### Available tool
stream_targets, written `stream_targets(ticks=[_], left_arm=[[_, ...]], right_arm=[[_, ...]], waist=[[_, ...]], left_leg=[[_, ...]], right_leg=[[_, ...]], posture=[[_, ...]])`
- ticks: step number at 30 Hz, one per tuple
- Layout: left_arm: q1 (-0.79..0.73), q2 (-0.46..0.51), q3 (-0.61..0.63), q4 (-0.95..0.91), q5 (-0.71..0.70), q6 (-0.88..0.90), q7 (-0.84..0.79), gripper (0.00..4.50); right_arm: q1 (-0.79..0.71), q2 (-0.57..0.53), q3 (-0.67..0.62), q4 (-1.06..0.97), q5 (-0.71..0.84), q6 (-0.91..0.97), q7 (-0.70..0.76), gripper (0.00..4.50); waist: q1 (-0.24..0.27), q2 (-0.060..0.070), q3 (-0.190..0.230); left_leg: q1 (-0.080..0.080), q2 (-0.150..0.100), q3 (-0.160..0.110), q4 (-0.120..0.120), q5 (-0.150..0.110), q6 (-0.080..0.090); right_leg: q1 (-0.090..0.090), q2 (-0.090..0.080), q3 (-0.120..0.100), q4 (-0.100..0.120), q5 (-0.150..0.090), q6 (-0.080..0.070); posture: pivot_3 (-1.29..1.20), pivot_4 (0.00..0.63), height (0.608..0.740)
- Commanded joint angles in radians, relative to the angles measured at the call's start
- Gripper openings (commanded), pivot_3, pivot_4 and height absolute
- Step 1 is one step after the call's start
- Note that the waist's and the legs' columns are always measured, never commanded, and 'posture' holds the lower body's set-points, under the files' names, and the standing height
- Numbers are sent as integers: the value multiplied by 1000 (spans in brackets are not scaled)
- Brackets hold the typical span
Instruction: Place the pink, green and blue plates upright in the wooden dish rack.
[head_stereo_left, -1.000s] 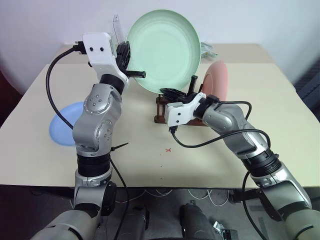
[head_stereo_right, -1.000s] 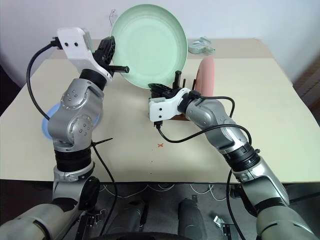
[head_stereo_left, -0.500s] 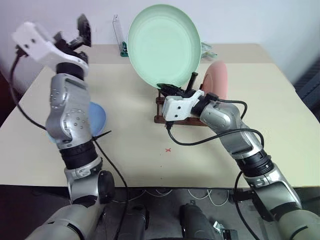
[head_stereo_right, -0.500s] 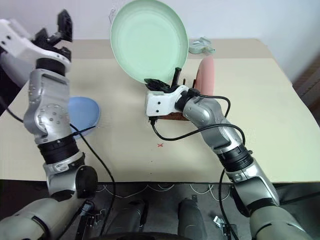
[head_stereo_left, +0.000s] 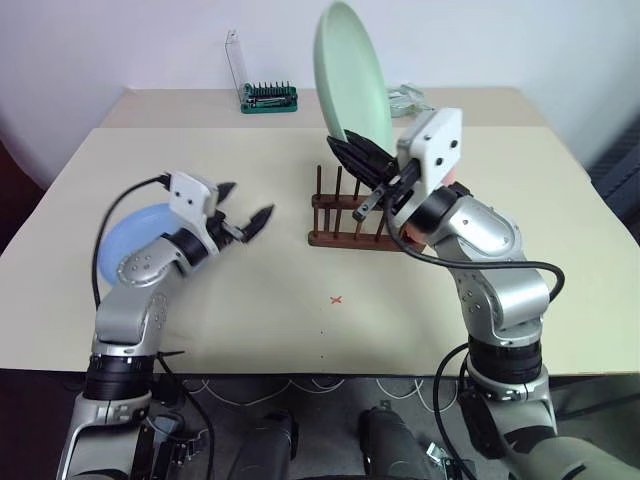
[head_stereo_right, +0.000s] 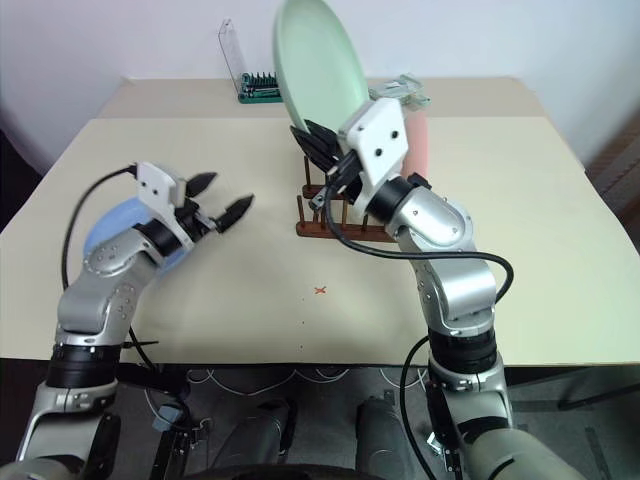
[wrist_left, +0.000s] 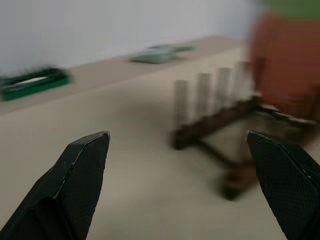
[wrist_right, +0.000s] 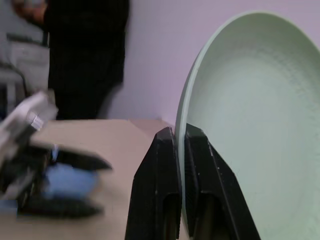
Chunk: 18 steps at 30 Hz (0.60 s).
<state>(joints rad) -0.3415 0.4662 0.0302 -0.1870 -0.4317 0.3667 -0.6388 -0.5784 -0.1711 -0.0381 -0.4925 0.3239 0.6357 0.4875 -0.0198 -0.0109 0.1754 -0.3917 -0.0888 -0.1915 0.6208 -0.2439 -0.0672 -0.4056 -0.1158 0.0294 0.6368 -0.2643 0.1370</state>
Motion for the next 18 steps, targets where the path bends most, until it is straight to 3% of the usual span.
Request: stream_targets(ticks=[1, 18], left_arm=[[37, 18, -60, -73, -15, -3, -96, 4472], [72, 1, -72, -82, -16, -3, -135, 4472]], right_arm=[[-1, 22, -61, -78, 114, 97, -63, 0], [-13, 74, -187, -18, 444, 210, -243, 0]], waist=[[0, 1, 0], [0, 1, 1]], left_leg=[[0, 0, 0, 0, 0, 0], [0, 0, 0, 0, 0, 0]], right_leg=[[0, 0, 0, 0, 0, 0], [-2, 0, 0, 2, 0, 0]], posture=[[0, 150, 740], [0, 150, 740]])
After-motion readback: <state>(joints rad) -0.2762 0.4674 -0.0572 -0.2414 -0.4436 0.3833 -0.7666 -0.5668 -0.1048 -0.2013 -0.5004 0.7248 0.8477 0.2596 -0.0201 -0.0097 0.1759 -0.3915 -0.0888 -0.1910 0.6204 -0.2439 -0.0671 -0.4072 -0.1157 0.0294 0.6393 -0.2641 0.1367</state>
